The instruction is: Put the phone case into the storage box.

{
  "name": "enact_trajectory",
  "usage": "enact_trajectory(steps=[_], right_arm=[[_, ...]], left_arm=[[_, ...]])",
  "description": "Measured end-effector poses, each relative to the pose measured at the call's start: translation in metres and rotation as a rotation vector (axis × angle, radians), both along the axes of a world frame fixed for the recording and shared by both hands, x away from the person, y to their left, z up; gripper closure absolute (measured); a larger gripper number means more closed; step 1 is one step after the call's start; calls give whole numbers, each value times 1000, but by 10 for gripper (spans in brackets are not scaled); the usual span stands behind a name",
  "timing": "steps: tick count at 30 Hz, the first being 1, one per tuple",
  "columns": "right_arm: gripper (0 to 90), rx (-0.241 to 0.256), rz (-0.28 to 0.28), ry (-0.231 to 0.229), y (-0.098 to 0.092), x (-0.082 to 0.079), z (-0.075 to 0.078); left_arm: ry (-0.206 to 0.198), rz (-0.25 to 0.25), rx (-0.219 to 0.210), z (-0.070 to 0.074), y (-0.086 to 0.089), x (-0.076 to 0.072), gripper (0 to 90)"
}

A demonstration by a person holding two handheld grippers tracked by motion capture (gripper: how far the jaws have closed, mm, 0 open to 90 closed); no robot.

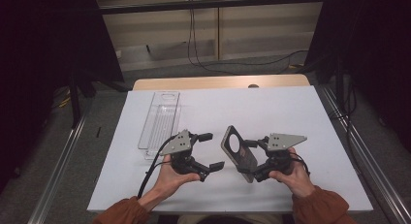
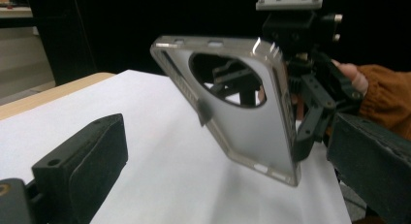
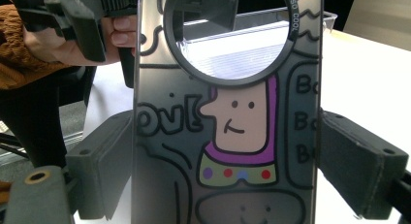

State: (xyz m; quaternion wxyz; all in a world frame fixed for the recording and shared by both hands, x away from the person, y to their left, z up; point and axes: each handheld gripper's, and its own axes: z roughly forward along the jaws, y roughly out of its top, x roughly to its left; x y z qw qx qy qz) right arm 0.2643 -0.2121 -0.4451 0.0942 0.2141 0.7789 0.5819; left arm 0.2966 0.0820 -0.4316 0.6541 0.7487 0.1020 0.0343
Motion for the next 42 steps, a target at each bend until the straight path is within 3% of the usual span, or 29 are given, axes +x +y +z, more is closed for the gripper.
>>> enact_trajectory(steps=[6, 8, 9, 10, 12, 14, 17, 31, 35, 42], right_arm=[[117, -13, 13, 13, 2, 1, -4], [117, -11, 25, 22, 4, 0, -7], [118, -9, 32, 26, 4, 0, -7], [117, -10, 49, 27, 6, 0, -8], [117, -13, 58, 28, 7, 0, -9], [117, -14, 61, 28, 8, 0, -9], [118, -13, 82, 40, 9, 1, -11], [117, -1, 134, 40, 12, -2, -9], [117, 5, 152, 42, 13, -3, -9], [117, 12, 169, 51, 15, -4, -8]], left_arm=[[-1, -5, -12, -4, -2, -2, 11], [-18, 7, 11, -8, -1, -4, 8], [-2, -14, -7, -10, -2, -5, 8], [-2, -1, 4, -10, -1, -4, 9], [13, -8, -35, -10, -1, -2, 8], [22, -16, -48, -9, -1, -1, 8], [10, -4, -45, -8, 0, -1, 7], [35, -69, -85, -11, -6, -2, 7], [40, -63, -77, -12, -8, -1, 7], [41, -108, -77, -13, -14, 0, 0]])
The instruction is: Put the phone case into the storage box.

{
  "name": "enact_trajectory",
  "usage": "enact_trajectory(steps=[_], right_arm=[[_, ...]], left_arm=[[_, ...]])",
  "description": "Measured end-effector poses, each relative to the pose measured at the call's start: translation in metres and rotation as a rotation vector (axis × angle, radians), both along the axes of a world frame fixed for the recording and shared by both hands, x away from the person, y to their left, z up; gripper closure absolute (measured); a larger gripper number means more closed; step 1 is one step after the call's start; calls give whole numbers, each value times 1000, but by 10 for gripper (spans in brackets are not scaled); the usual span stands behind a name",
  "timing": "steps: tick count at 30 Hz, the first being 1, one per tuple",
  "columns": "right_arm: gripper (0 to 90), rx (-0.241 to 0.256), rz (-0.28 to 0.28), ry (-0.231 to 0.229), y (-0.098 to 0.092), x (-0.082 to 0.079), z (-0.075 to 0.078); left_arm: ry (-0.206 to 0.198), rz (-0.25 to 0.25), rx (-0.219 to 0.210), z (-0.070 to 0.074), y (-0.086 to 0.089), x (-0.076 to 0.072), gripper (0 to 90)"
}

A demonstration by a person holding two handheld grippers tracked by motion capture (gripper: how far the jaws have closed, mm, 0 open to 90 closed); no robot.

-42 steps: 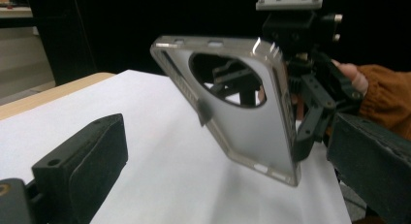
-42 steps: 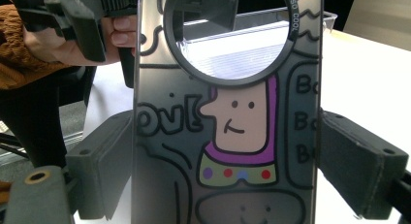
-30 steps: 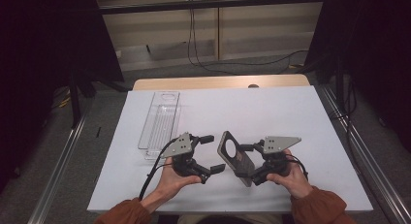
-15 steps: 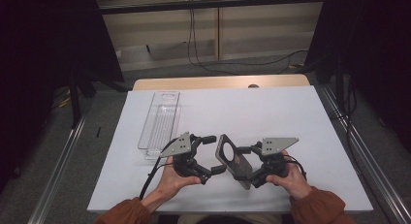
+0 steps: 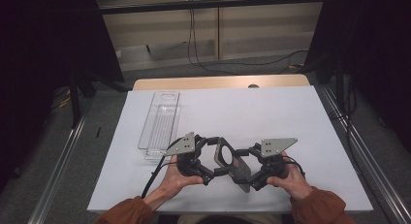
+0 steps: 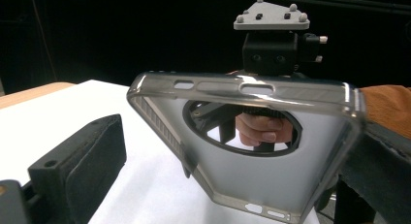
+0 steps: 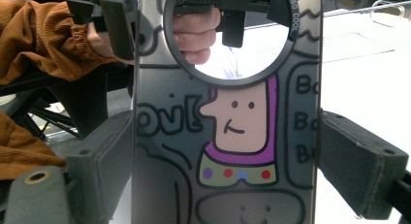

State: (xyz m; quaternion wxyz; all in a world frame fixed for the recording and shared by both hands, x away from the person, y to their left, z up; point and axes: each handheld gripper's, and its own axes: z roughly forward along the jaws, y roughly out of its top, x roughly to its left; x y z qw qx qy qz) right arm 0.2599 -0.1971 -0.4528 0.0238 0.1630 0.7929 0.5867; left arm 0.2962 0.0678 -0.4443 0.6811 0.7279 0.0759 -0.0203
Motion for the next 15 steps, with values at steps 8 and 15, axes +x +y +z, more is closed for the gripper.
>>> enact_trajectory(steps=[8, 15], right_arm=[[117, -8, 5, -5, 0, 0, 0], [117, -1, 6, -3, 0, 1, 0]], left_arm=[[5, -9, -14, 1, -5, 2, 0], [7, -20, -24, -1, -7, 4, 4]])
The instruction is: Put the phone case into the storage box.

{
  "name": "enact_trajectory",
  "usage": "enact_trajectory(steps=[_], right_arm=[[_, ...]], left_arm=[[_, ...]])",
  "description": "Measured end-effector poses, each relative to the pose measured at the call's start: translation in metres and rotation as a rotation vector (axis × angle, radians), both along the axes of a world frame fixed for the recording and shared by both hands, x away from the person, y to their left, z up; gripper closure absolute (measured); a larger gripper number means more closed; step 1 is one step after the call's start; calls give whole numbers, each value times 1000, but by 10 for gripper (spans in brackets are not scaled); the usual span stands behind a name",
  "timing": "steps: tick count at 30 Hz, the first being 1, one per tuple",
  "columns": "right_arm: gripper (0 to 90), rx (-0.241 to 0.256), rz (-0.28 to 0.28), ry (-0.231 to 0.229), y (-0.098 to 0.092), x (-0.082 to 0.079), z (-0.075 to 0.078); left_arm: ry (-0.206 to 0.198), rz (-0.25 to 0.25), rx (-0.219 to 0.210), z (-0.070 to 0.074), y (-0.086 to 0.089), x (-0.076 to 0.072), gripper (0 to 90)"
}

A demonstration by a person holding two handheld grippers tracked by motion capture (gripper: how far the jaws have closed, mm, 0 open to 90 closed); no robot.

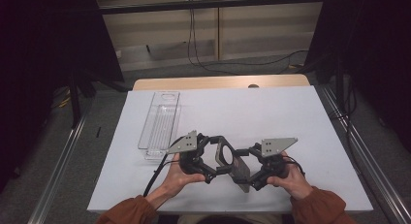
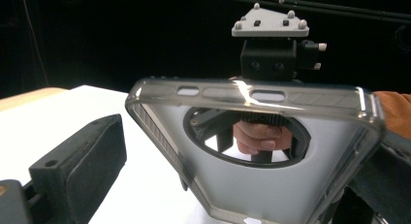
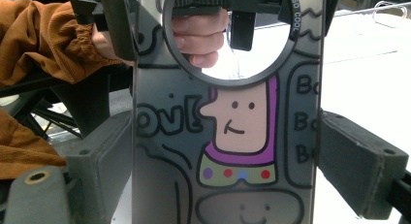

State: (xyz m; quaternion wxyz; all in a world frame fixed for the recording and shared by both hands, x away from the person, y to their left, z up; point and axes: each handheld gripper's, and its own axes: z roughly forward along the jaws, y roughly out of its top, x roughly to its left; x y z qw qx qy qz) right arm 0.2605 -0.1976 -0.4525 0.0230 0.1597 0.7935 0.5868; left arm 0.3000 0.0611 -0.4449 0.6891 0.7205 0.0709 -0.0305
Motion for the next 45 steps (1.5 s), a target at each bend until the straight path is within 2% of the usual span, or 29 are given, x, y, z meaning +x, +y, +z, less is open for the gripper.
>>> enact_trajectory(steps=[4, 6, 7, 10, 14, 15, 23, 27, 29, 31, 33, 45], right_arm=[[117, 4, 2, -1, 1, -1, 0], [117, 6, 10, -3, 2, -1, 1], [117, 5, 11, -9, 3, -1, 1], [117, -2, 14, -15, 6, -3, 2], [117, 14, 13, -6, 5, -2, 2], [117, 23, 10, -3, 4, -1, 2], [117, 29, 10, 2, 3, -1, 2], [117, 24, 13, -1, 4, -1, 1], [117, 26, 11, -6, 3, -1, 2], [118, 26, 11, -7, 3, 0, 2], [117, 23, 15, -11, 3, 0, 1], [117, 1, -4, -27, 3, 0, 1]], left_arm=[[-11, -6, -13, 3, 1, -2, 18], [-11, -25, -21, 4, -1, -3, 22], [-24, -15, -12, 5, -1, -3, 28], [-30, -25, -16, 5, -1, -4, 42], [-30, -24, -28, 6, 0, -3, 53], [-15, -28, -35, 5, 1, -3, 47], [-7, -52, -27, 5, 1, -4, 35], [-24, -56, -19, 5, 2, -3, 54], [-26, -49, -18, 4, 4, -1, 83], [-16, -50, -24, 4, 2, -2, 85], [-31, -54, -14, 3, 2, -1, 87], [-25, -40, -3, 4, 1, -1, 108]])
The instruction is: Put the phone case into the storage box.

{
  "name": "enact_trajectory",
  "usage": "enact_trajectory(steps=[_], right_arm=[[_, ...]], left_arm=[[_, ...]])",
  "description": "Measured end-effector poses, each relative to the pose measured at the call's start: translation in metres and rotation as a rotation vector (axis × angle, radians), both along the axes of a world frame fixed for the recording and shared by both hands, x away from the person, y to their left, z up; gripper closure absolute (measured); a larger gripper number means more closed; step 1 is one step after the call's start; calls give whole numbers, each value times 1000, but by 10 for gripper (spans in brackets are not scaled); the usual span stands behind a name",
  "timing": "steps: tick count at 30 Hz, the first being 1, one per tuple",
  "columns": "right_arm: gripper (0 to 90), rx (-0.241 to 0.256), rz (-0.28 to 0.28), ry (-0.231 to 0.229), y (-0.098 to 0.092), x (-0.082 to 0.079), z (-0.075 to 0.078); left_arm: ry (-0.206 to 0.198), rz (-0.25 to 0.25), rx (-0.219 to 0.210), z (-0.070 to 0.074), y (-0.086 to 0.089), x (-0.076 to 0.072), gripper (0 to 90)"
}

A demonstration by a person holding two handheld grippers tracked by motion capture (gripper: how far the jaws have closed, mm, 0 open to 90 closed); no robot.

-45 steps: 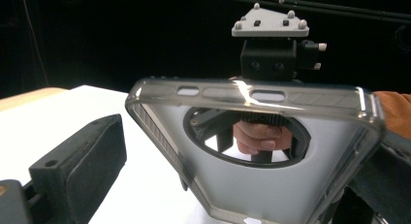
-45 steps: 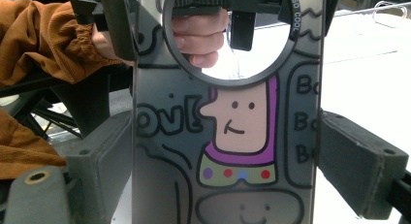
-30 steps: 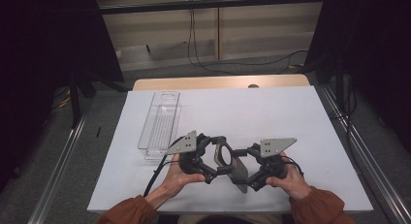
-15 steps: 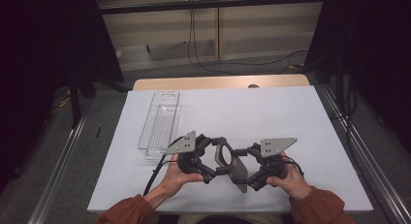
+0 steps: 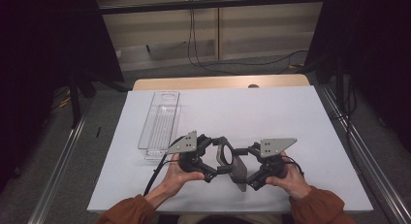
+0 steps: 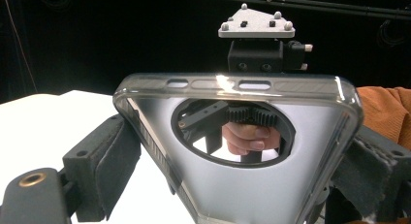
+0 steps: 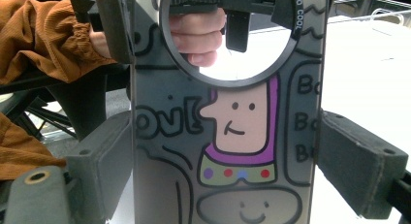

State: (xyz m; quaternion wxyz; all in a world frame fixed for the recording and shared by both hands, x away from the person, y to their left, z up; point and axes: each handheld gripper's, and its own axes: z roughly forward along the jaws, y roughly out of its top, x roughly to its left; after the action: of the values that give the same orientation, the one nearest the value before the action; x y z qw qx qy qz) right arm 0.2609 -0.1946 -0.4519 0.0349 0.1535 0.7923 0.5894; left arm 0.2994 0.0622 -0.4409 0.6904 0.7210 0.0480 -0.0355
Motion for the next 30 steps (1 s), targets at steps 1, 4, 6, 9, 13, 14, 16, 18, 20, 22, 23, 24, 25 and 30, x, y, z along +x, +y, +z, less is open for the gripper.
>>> enact_trajectory(steps=[1, 4, 6, 9, 13, 14, 16, 18, 20, 22, 23, 24, 25, 30], right_arm=[[117, -3, -1, -5, 0, 0, 0], [116, -1, -1, -1, 0, 0, 0], [116, -2, -4, -3, 1, 0, 1], [116, -2, -8, -5, 1, 0, 1], [117, -12, 3, -12, 1, 0, 2], [118, -22, 11, -15, 2, 0, 3], [118, -22, 21, -11, 2, 0, 4], [118, -22, 26, -11, 2, 0, 4], [118, -21, 31, -4, 3, 0, 4], [118, -24, 35, -5, 3, 0, 4], [118, -23, 36, -4, 3, 0, 4], [118, -18, 42, 3, 4, -1, 3], [118, -18, 42, 3, 4, -1, 3], [118, -20, 34, -4, 3, -1, 3]], left_arm=[[2, -3, -5, 0, 0, 0, 110], [5, 1, -6, 0, 0, 0, 115], [4, -2, -2, 1, 0, 0, 118], [1, -2, -8, 1, 0, 0, 119], [-12, -6, -8, 2, -1, -2, 119], [-15, -8, -18, 2, -2, -2, 113], [-19, -7, -20, 3, -3, -4, 109], [-20, -14, -19, 2, -3, -3, 106], [-15, -22, -26, 2, -4, -3, 102], [-9, -19, -35, 2, -5, -4, 99], [-6, -16, -38, 2, -5, -4, 95], [-3, -18, -39, 2, -5, -4, 98], [-10, -20, -37, 2, -5, -4, 98], [-9, -25, -26, 2, -4, -3, 111]])
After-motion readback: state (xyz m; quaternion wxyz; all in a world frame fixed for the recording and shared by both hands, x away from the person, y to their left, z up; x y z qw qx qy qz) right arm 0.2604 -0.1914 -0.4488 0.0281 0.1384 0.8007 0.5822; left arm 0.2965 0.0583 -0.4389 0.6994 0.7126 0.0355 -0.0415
